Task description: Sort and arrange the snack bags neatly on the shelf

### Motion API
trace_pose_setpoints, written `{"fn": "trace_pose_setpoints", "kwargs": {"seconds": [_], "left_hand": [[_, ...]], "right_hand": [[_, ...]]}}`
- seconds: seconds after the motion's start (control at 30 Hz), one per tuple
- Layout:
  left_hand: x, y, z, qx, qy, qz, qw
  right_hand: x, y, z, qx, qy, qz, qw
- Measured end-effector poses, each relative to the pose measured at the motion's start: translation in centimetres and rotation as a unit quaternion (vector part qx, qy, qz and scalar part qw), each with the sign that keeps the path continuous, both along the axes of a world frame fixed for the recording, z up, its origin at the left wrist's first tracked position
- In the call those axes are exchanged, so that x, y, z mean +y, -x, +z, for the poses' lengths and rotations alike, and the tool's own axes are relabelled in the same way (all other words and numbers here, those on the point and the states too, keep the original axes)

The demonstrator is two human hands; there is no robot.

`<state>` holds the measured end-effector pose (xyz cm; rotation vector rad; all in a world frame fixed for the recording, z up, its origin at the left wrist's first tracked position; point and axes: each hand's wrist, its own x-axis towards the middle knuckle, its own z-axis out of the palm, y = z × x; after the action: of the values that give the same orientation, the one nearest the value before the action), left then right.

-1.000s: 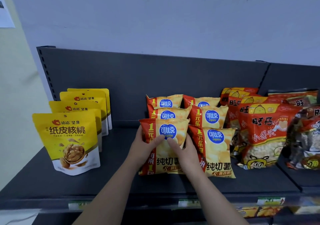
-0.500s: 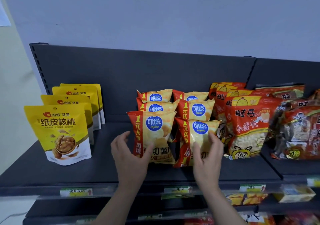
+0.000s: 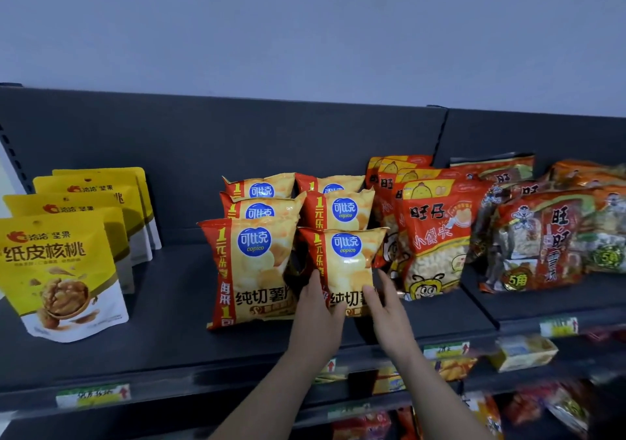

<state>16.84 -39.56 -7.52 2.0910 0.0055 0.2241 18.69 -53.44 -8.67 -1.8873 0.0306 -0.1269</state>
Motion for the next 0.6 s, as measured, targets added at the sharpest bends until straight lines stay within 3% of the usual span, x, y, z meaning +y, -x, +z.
{"fn": "trace_pose_setpoints", "kwargs": {"seconds": [0.17, 0.6], "left_hand": [[-0.9, 0.0, -0.9, -0.028, 0.025, 0.02, 0.999], [0.3, 0.7, -0.5, -0.038, -0.013, 0.026, 0.999]], "right_hand": [[-0.3, -0.3, 0.1, -0.029, -0.019, 0.017, 0.999], [-0.8, 0.1, 0.2, -0.052, 0.081, -0.023, 0.995]]}}
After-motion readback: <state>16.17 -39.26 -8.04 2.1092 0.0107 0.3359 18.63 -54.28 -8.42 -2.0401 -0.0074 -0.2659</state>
